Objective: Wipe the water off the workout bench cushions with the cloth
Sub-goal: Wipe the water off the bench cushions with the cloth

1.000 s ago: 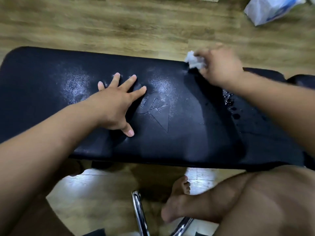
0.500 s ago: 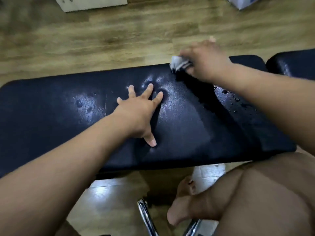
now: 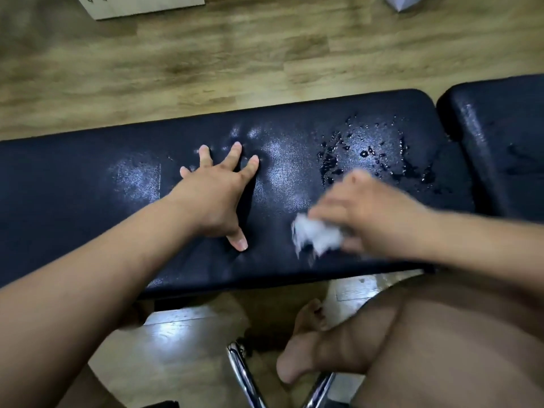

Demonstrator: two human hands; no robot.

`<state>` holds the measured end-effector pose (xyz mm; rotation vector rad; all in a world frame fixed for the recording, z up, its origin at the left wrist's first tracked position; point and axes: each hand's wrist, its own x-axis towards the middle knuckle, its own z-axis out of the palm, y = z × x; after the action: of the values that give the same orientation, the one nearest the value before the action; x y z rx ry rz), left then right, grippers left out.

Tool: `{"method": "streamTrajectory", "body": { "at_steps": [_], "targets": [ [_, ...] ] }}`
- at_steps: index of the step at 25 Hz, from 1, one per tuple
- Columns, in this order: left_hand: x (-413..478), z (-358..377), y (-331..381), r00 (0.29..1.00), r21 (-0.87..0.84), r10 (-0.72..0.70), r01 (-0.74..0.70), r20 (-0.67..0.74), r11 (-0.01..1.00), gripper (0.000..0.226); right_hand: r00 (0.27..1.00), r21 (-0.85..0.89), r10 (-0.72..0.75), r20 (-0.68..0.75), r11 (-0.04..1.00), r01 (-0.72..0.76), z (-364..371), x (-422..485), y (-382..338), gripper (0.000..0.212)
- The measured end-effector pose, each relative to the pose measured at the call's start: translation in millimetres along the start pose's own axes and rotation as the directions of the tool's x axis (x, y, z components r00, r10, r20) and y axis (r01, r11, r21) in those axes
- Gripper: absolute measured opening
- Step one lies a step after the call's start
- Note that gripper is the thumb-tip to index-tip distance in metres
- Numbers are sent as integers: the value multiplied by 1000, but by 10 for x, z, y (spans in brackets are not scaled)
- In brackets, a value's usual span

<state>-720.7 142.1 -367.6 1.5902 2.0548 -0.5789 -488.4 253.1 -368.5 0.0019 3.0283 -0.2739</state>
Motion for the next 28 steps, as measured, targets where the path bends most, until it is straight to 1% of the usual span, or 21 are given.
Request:
{"method": "streamTrajectory", "body": {
  "at_steps": [1, 3, 5, 6, 7, 8, 10, 11, 12, 14, 15, 16, 17, 18, 20, 21, 22, 24, 25, 27, 28],
  "targets": [
    [-5, -10, -4, 1000, -10, -3, 3, 2, 1000, 153, 989, -71, 134, -68, 988, -139, -73, 277, 318, 32],
    [-18, -20, -15, 1000, -22, -12, 12, 8, 1000, 153, 899, -105, 400, -178, 900, -422, -253, 808, 974, 31],
    [-9, -5, 1, 1000, -24, -16, 16, -1, 1000, 153, 775, -61, 617, -135, 775, -628, -326, 1071, 1394, 30],
    [-5, -6, 7, 1000, -26, -17, 17, -4, 1000, 153, 744, -40, 656, -127, 746, -665, -324, 1075, 1413, 32],
    [-7, -4, 8, 1000, -32, -18, 18, -1, 999, 153, 749, -14, 650, -128, 754, -657, -292, 1011, 1343, 34],
    [-8, 4, 3, 1000, -36, -18, 18, -1, 999, 153, 783, 19, 603, -153, 794, -608, -239, 880, 1211, 34],
    [5, 10, -20, 1000, -43, -15, 15, -8, 999, 153, 892, 99, 418, -171, 908, -407, -124, 424, 716, 24],
    [8, 12, -16, 1000, -50, -13, 12, -5, 999, 153, 953, 123, 283, -108, 955, -269, -70, 121, 378, 22],
    [12, 28, -22, 1000, -49, -8, 7, -9, 999, 153, 989, 156, 146, -10, 977, -143, -5, -184, 40, 25],
    [22, 60, -41, 999, -37, -9, 7, -31, 999, 152, 991, 166, -36, 133, 986, 14, 30, -531, -270, 34],
    [14, 52, -37, 999, -38, -13, 12, -29, 999, 152, 990, 162, -64, 125, 986, 43, 23, -520, -165, 34],
    [11, 35, -31, 1000, -41, -15, 14, -20, 999, 151, 996, 131, -37, 86, 991, 26, -11, -391, 48, 30],
    [16, 21, -30, 1000, -44, -13, 12, -14, 999, 151, 998, 72, 65, 20, 995, -66, -67, -174, 317, 27],
    [12, 10, -33, 1000, -48, -12, 11, -8, 999, 151, 975, 10, 218, -53, 976, -217, -126, 95, 624, 25],
    [-3, -10, -45, 1000, -58, -22, 22, 9, 998, 150, 879, -58, 457, -134, 882, -467, -263, 586, 1200, 31],
    [-4, -1, -42, 1000, -59, -25, 26, 15, 998, 150, 823, -62, 554, -129, 823, -564, -298, 756, 1382, 33],
    [-1, 6, -37, 1000, -56, -27, 28, 12, 998, 150, 786, -76, 606, -123, 784, -616, -321, 841, 1441, 34],
    [2, 7, -19, 999, -61, -34, 35, 15, 998, 149, 794, -86, 596, -116, 791, -606, -300, 772, 1278, 40],
    [1, 11, -20, 999, -67, -36, 37, 17, 997, 149, 827, -63, 550, -116, 827, -558, -242, 595, 1107, 41],
    [24, 31, -49, 1000, -65, -22, 22, 7, 998, 149, 924, 26, 366, -109, 931, -365, -141, 47, 553, 40],
    [31, 37, -57, 1000, -60, -14, 13, -2, 998, 150, 970, 70, 235, -57, 970, -231, -86, -268, 240, 38]
  ]
}}
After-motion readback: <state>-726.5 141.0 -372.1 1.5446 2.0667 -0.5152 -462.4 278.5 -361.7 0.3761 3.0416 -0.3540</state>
